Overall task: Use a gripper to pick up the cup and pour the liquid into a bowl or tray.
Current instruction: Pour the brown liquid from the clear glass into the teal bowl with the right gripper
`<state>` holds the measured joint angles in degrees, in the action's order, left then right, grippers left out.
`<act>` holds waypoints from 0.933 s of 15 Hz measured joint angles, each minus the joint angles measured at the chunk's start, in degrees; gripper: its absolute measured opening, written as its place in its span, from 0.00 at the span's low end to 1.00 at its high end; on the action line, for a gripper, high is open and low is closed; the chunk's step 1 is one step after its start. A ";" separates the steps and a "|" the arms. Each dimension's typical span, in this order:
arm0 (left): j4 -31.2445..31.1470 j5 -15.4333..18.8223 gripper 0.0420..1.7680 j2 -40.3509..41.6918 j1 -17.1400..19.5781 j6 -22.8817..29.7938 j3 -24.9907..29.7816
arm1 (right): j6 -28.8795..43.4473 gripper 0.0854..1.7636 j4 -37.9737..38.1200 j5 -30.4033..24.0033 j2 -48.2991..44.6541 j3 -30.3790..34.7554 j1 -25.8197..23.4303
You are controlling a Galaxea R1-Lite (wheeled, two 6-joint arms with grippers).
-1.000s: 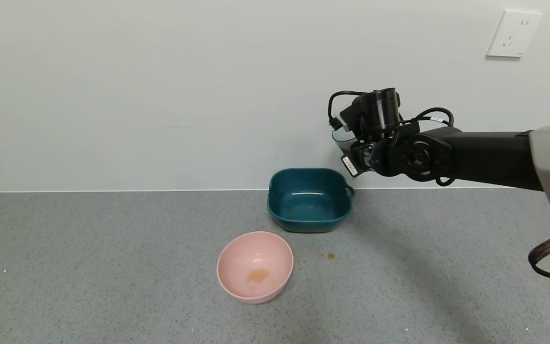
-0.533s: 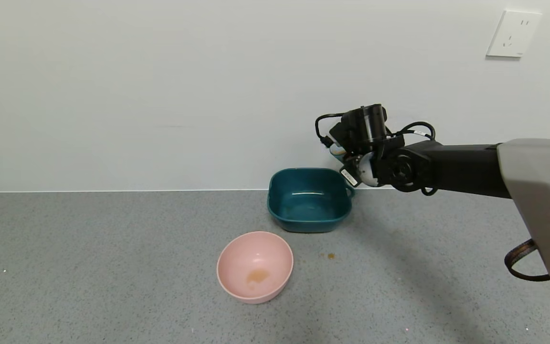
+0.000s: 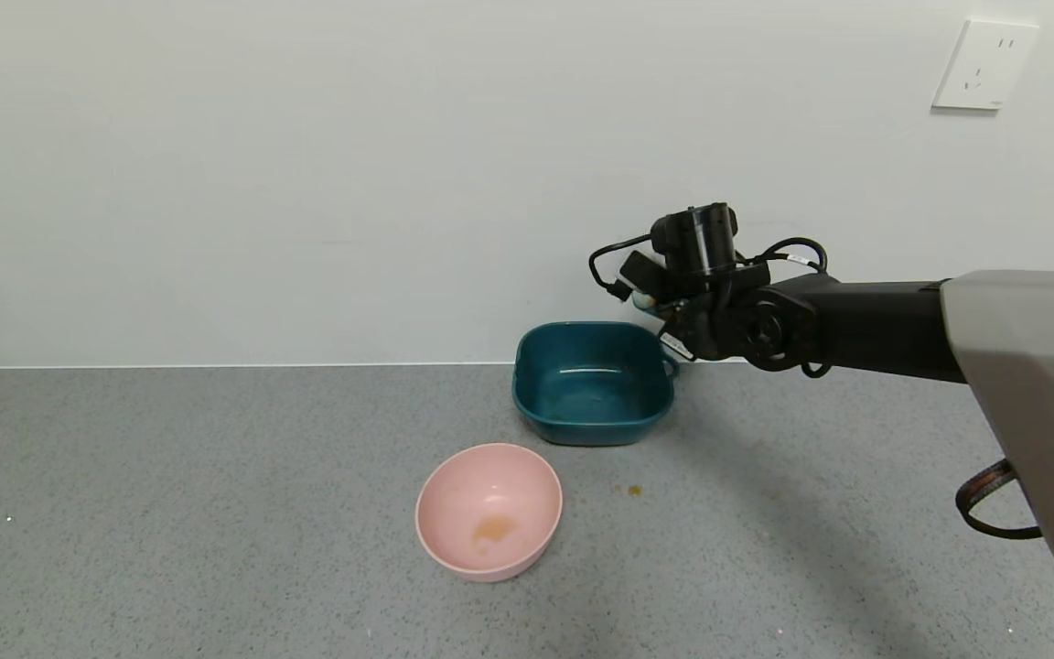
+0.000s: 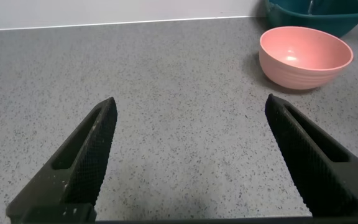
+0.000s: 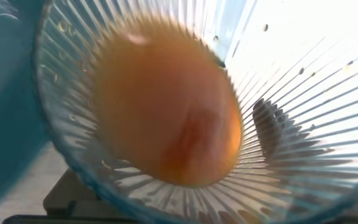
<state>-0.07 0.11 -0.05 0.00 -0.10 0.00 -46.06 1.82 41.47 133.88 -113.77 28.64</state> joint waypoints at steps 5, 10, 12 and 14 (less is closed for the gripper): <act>0.00 0.02 0.97 0.00 0.00 0.00 0.00 | -14.45 0.73 -10.54 3.39 0.68 0.02 0.24; 0.00 0.00 0.97 0.00 0.00 0.00 0.00 | -21.61 0.73 -11.54 6.27 0.80 0.05 1.05; 0.00 0.02 0.97 0.00 0.00 0.00 0.00 | -25.16 0.73 -12.78 6.38 0.79 0.07 1.13; 0.02 0.00 0.97 0.02 0.00 0.00 0.00 | -28.55 0.73 -14.28 6.42 0.79 0.11 1.13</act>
<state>-0.05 0.11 -0.02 0.00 -0.10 0.00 -74.61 -12.46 47.90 134.67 -113.67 29.77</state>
